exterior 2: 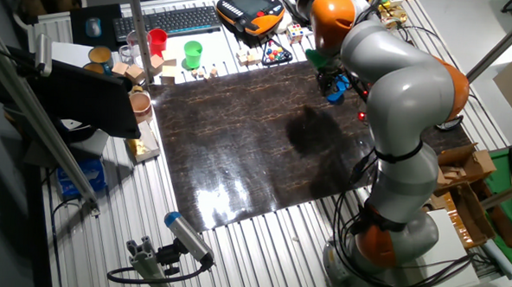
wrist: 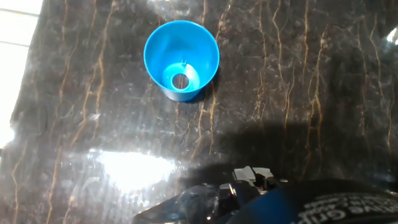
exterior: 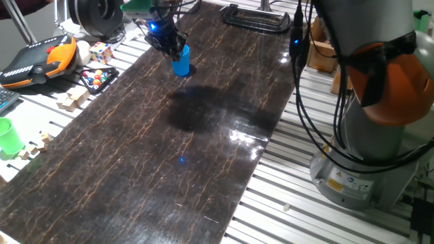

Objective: Pick up the cup

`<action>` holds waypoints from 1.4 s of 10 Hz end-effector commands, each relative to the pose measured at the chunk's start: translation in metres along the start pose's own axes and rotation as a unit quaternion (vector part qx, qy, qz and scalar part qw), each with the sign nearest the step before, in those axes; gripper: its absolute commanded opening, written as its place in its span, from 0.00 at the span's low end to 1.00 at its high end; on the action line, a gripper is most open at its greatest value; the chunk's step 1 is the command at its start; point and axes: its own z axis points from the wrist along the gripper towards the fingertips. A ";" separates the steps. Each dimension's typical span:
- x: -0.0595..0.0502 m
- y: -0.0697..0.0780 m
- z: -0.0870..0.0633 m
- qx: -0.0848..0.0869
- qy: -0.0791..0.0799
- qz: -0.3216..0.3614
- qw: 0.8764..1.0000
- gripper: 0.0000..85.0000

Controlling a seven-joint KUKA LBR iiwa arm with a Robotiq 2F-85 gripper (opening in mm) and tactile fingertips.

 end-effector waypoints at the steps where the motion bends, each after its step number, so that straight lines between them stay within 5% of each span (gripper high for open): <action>1: 0.000 0.000 0.000 -0.003 -0.011 -0.003 1.000 0.01; 6: -0.006 0.013 0.013 -0.015 -0.037 0.016 0.999 0.01; 9: -0.008 0.017 0.020 -0.016 -0.035 0.020 0.999 0.01; 14: -0.008 0.035 0.040 -0.029 -0.055 0.021 0.998 0.01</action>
